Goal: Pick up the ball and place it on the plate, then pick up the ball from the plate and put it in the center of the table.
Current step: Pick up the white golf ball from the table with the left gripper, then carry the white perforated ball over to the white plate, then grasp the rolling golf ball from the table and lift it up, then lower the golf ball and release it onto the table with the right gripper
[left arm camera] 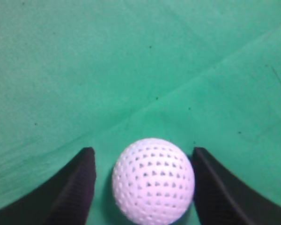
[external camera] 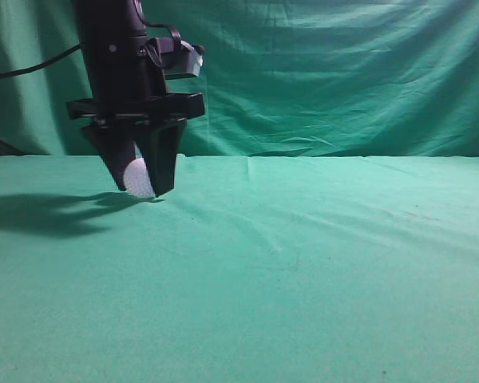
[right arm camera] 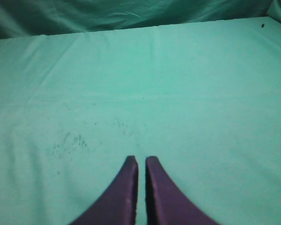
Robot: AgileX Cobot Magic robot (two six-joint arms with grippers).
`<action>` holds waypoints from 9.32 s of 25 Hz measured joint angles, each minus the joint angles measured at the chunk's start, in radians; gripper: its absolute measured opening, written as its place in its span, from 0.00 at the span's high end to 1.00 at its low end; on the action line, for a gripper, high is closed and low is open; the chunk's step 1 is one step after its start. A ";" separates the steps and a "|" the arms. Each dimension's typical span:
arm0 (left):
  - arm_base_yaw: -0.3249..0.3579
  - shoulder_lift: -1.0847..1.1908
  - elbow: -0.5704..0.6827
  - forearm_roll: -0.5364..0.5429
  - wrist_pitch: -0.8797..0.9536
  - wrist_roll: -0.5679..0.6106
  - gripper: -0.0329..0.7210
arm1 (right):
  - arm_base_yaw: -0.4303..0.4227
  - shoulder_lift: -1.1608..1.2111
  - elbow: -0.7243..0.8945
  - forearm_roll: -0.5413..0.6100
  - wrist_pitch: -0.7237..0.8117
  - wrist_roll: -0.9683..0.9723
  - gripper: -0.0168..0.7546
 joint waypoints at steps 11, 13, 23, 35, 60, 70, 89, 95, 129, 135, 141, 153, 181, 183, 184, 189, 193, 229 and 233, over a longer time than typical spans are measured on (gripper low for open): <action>0.002 -0.040 -0.143 0.015 0.241 -0.023 0.55 | 0.000 0.000 0.000 0.000 0.000 0.000 0.91; 0.016 -0.102 -0.152 0.015 0.269 -0.023 0.55 | 0.000 0.000 0.000 0.000 0.000 0.000 0.91; 0.266 -0.462 0.165 0.018 0.257 -0.058 0.55 | 0.000 0.000 0.000 0.000 0.000 0.000 0.91; 0.567 -0.537 0.420 0.144 0.069 -0.194 0.55 | 0.000 0.000 0.000 0.000 0.000 0.000 0.91; 0.587 -0.313 0.408 0.222 -0.201 -0.278 0.18 | 0.000 0.000 0.000 0.000 0.000 0.000 0.91; 0.460 -0.311 0.131 -0.048 -0.053 -0.049 0.58 | 0.000 0.000 0.000 0.000 0.000 0.000 0.91; 0.203 -0.735 0.107 -0.091 -0.023 0.089 0.96 | 0.000 0.000 0.000 0.000 0.000 0.000 0.91; 0.134 -0.895 0.176 -0.094 -0.057 0.095 0.96 | 0.000 0.000 0.000 0.000 0.000 0.000 0.91; 0.133 -1.727 1.115 -0.056 -0.342 0.097 0.96 | 0.003 0.503 -0.522 0.152 0.276 -0.276 0.91; 0.133 -1.727 1.115 -0.035 -0.342 0.097 0.96 | 0.186 0.732 -0.682 0.148 0.419 -0.380 0.91; 0.133 -1.727 1.115 -0.035 -0.343 0.097 0.96 | 0.452 0.975 -0.754 0.098 0.429 -0.373 0.91; 0.133 -1.727 1.115 -0.033 -0.343 0.097 0.96 | 0.558 1.388 -0.871 0.012 0.418 -0.234 0.53; 0.133 -1.727 1.115 -0.032 -0.343 0.095 0.96 | 0.560 1.756 -0.974 -0.077 0.292 -0.009 0.44; 0.133 -1.727 1.115 -0.032 -0.343 0.095 0.96 | 0.560 1.757 -0.974 -0.079 0.292 0.003 0.57; 0.133 -1.727 1.115 -0.032 -0.343 0.095 0.96 | 0.560 1.757 -0.974 -0.079 0.292 0.003 0.57; 0.133 -1.727 1.115 -0.032 -0.343 0.095 0.96 | 0.560 1.756 -1.035 -0.085 0.350 0.011 0.57; 0.133 -1.727 1.115 -0.032 -0.343 0.095 0.96 | 0.560 1.749 -1.216 -0.087 0.434 0.008 0.57; 0.133 -1.727 1.115 -0.034 -0.343 0.093 0.96 | 0.560 2.237 -1.935 -0.077 0.606 -0.057 0.21; 0.133 -1.727 1.115 -0.034 -0.343 0.093 0.96 | 0.560 2.148 -2.063 -0.077 0.764 -0.053 0.49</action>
